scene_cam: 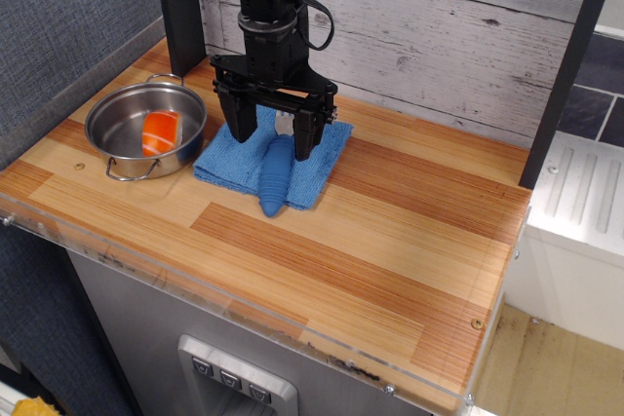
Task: Straighten the fork out a little
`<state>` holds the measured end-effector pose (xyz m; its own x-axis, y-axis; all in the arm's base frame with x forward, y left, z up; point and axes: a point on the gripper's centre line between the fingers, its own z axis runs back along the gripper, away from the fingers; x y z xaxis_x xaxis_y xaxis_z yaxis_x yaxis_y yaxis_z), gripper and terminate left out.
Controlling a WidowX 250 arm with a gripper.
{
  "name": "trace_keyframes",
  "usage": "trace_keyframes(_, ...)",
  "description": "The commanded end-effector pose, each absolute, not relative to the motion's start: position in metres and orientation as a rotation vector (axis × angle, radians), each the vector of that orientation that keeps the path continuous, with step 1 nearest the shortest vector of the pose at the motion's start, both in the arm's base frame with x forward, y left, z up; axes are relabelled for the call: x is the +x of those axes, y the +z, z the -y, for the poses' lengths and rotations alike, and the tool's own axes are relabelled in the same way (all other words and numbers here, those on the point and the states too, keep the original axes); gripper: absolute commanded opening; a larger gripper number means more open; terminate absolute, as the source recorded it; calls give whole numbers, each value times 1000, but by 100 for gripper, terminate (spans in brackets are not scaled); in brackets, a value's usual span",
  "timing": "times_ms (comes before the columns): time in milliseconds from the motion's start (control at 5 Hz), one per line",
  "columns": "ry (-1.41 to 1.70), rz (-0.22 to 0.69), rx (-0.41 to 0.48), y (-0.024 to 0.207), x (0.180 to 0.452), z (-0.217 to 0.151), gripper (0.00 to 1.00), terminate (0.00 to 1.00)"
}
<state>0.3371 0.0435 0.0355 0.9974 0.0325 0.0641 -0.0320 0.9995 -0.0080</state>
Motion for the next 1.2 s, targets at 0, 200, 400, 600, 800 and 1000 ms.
trace_keyframes(0,28,62,14,38,338,-52,100,0)
trace_keyframes(200,20,34,20,30,335,-53,100,0)
trace_keyframes(400,18,24,24,26,335,-54,100,0)
trace_keyframes(600,13,19,27,22,337,-53,100,0)
trace_keyframes(800,-2,16,36,22,338,-51,0,0)
trace_keyframes(1000,-5,21,39,25,339,-50,0,0)
